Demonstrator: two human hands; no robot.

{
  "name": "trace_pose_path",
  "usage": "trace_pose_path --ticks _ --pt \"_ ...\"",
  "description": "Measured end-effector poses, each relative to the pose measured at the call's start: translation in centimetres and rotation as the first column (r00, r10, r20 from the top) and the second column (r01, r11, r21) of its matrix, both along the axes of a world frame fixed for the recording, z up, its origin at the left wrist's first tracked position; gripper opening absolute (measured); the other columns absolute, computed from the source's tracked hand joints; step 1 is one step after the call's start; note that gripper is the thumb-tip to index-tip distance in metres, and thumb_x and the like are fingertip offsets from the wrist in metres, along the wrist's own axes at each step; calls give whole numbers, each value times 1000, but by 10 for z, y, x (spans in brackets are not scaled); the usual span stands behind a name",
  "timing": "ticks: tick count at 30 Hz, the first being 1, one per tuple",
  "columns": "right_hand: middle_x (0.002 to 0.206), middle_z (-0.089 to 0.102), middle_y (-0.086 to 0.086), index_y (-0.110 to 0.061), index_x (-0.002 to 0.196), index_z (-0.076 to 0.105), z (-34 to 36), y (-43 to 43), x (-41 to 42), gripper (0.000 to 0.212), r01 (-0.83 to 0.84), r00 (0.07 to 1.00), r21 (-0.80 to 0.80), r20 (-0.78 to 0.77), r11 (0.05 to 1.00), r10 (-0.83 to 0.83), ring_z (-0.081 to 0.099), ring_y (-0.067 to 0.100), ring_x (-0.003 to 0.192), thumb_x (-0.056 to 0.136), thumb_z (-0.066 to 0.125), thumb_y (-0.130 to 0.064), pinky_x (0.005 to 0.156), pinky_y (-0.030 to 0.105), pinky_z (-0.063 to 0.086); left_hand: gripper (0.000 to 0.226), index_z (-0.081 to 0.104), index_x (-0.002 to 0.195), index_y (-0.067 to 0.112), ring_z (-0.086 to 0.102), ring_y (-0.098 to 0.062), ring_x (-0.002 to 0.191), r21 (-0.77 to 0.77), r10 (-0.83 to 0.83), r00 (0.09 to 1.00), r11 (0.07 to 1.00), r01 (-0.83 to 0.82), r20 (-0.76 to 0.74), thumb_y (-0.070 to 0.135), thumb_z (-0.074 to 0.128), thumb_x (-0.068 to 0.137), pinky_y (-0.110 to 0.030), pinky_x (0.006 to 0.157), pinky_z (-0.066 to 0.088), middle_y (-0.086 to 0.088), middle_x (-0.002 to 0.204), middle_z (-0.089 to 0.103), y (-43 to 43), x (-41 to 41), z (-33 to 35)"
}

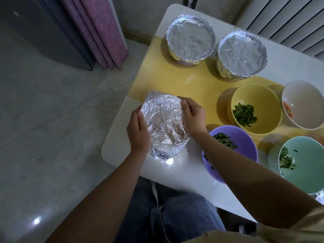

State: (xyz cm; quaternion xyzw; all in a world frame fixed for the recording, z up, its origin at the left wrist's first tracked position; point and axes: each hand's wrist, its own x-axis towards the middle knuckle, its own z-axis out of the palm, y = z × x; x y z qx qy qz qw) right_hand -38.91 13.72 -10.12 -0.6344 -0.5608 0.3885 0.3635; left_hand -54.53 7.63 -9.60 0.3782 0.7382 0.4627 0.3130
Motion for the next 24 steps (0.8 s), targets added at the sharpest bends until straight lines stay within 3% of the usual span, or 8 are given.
trace_pose_path --ticks 2,6,9,11,14,17,21,24 --pt "50 35 -12 -22 114 67 1 0 0 24 0 998 -47 -65 999 -3 30 9 47 102 46 -24 50 27 27 34 51 76 13 37 0 54 -53 27 994 998 -21 105 17 34 105 -27 60 32 11 64 41 2 -1 1" --pt "53 32 -14 -23 111 65 5 -1 0 22 -5 993 -106 -120 994 -8 26 4 48 104 45 -22 49 25 24 39 40 72 17 32 1 51 -203 91 951 979 -30 295 29 30 107 -16 50 31 5 65 33 5 -3 16" --pt "55 32 -9 -21 89 61 9 -2 1 24 -38 993 -145 -119 989 21 26 4 48 104 43 -24 51 27 25 40 59 118 19 59 -5 100 -290 115 922 957 -3 370 38 25 107 -12 80 43 -4 115 60 5 -6 20" --pt "59 39 -5 -19 76 54 11 -1 1 32 -71 995 -163 -80 984 58 34 8 53 105 42 -27 57 31 31 49 44 143 12 48 -15 126 -303 105 928 953 9 358 38 24 107 -19 96 41 -5 146 45 5 -9 21" --pt "104 64 1 -14 125 61 16 -1 5 36 -89 994 -99 52 991 94 57 15 97 102 43 -34 88 30 42 48 51 136 8 49 -16 125 -66 16 999 998 -13 40 34 28 104 -37 105 43 -6 138 51 -1 -13 17" --pt "146 47 6 -10 139 50 25 0 6 42 -169 973 102 176 980 150 43 18 134 101 43 -27 109 27 31 48 52 133 1 48 -27 129 48 -118 966 990 133 -232 30 30 101 -40 106 40 -13 138 52 -3 -9 10" --pt "140 52 9 -9 142 46 21 -2 -3 44 -333 896 90 339 939 286 50 23 126 102 38 -26 101 30 40 50 43 142 0 45 -28 133 -57 -253 866 966 254 -431 27 28 103 -37 106 36 -15 145 47 0 4 6" --pt "129 59 9 -10 139 49 12 -3 -1 41 -301 903 92 348 949 252 56 25 115 103 34 -24 88 29 41 45 42 143 0 47 -27 129 -39 -244 875 967 251 -418 21 31 104 -33 105 37 -15 143 48 0 1 3"
